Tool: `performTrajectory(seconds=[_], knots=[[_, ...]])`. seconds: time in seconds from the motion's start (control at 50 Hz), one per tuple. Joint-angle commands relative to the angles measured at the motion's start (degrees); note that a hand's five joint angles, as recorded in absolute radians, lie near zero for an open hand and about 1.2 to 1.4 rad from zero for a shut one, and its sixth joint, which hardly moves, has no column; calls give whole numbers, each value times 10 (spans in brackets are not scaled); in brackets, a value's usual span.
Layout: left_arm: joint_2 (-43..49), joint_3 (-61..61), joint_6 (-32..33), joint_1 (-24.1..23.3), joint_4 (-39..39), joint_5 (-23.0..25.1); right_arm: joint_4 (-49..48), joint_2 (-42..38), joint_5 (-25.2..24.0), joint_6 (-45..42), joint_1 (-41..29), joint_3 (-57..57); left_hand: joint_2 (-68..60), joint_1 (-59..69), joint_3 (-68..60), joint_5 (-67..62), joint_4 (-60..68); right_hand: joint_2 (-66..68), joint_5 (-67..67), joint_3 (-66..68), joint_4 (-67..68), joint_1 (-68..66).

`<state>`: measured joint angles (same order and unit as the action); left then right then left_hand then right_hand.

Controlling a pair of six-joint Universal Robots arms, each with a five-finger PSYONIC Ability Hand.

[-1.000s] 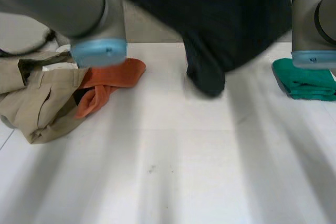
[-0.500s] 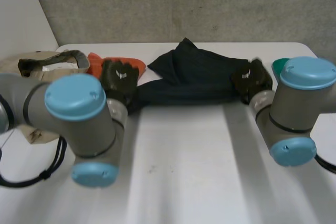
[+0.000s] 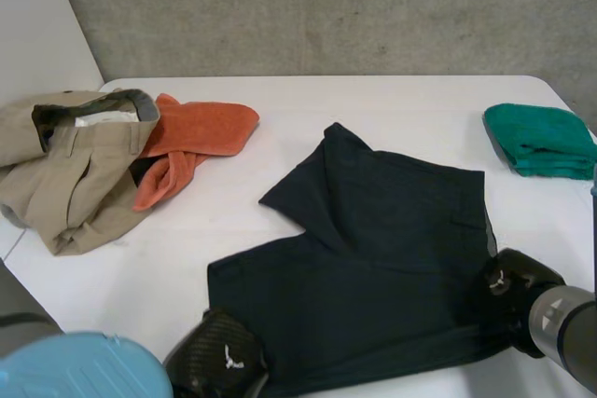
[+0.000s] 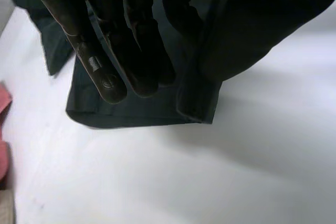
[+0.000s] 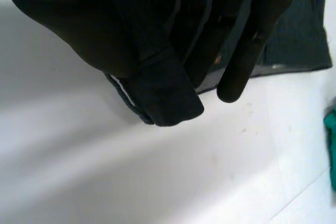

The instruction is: Fold the laundry.

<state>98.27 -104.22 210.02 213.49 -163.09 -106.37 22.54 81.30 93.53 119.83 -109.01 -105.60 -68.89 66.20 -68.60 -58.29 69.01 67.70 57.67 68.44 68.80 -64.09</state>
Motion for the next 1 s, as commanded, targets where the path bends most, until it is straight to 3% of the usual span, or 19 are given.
performTrajectory(seconds=[0.02,0.04,0.1,0.24,0.36,0.4,0.52,0.66,0.9,0.96,1.0], knots=[[21,48,0,21,-59,1,-28,-2,-4,3,26,-15,-83,110,-86,-89,82,123,123,116,112,-159],[22,53,0,29,-64,2,-39,-2,-6,3,27,-15,-26,53,-29,-32,25,123,123,116,112,-159],[28,79,9,71,-99,5,-54,-2,-9,4,27,-17,589,-562,586,583,-590,123,123,116,112,-159],[98,146,7,124,-178,46,-76,-3,-10,5,25,-29,560,-533,557,554,-561,123,123,116,112,-159],[223,244,0,230,-221,187,-108,-8,-10,5,25,-37,429,-402,426,423,-430,123,123,116,112,-159],[273,293,-10,247,-219,228,-118,-9,-10,5,26,-38,394,-367,391,388,-395,123,123,116,112,-159],[371,390,-63,272,-218,294,-137,-35,-10,5,26,-37,338,-311,335,332,-339,123,123,116,112,-159],[428,454,-88,275,-218,327,-148,-53,-9,5,26,-36,284,-257,281,278,-285,123,123,116,112,-159],[484,511,-86,275,-198,330,-163,-64,-9,6,26,-33,264,-237,261,258,-265,123,123,116,112,-159],[496,525,-85,274,-188,330,-167,-64,-9,5,26,-32,145,-118,142,139,-146,123,123,116,112,-159],[503,536,-84,274,-186,324,-167,-64,-8,6,26,-31,-47,73,-50,-53,45,123,123,116,112,-159]])
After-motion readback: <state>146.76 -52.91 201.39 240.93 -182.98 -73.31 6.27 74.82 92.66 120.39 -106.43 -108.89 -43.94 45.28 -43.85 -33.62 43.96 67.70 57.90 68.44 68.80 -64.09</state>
